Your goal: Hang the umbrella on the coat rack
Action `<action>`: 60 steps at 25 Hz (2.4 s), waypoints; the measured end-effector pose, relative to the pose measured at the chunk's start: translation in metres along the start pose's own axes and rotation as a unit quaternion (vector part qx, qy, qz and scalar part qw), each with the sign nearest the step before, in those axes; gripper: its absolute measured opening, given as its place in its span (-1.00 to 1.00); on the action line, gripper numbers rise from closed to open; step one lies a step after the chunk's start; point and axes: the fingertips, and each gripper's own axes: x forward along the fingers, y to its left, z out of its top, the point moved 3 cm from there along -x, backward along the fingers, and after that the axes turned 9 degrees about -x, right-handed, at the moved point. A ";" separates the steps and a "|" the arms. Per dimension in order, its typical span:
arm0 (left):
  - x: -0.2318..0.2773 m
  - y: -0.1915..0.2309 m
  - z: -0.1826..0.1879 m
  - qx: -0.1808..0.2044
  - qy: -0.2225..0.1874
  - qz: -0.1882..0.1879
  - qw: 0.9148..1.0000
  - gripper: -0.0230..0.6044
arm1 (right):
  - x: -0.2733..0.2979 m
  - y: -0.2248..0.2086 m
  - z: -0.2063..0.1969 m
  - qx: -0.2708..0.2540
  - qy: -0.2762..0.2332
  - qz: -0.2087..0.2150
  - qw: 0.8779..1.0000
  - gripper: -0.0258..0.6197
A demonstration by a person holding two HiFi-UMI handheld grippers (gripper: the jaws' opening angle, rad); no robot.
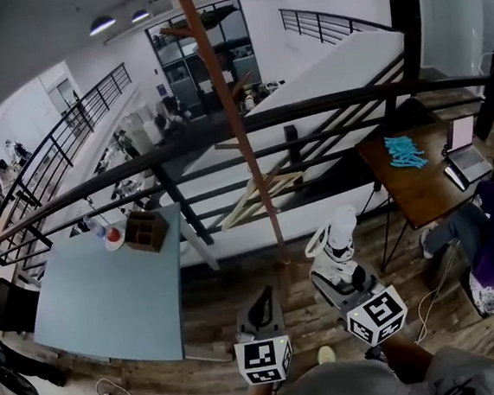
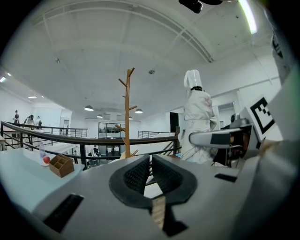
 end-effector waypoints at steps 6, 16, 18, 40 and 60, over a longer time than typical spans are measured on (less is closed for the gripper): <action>0.019 -0.004 -0.002 0.001 0.001 0.007 1.000 -0.84 | 0.008 -0.021 -0.001 0.004 -0.003 0.006 1.000 -0.18; 0.050 -0.017 0.002 0.008 -0.005 0.017 1.000 -0.84 | 0.018 -0.050 -0.008 0.001 -0.010 0.024 1.000 -0.18; 0.053 -0.016 0.002 0.012 -0.003 0.018 1.000 -0.84 | 0.021 -0.052 -0.011 0.005 -0.011 0.027 1.000 -0.18; 0.061 -0.024 0.001 0.011 -0.001 0.038 0.999 -0.84 | 0.024 -0.067 -0.019 0.013 -0.019 0.037 0.999 -0.18; 0.106 -0.006 -0.003 0.002 0.011 0.020 1.000 -0.84 | 0.059 -0.091 -0.027 0.014 -0.005 0.023 1.000 -0.18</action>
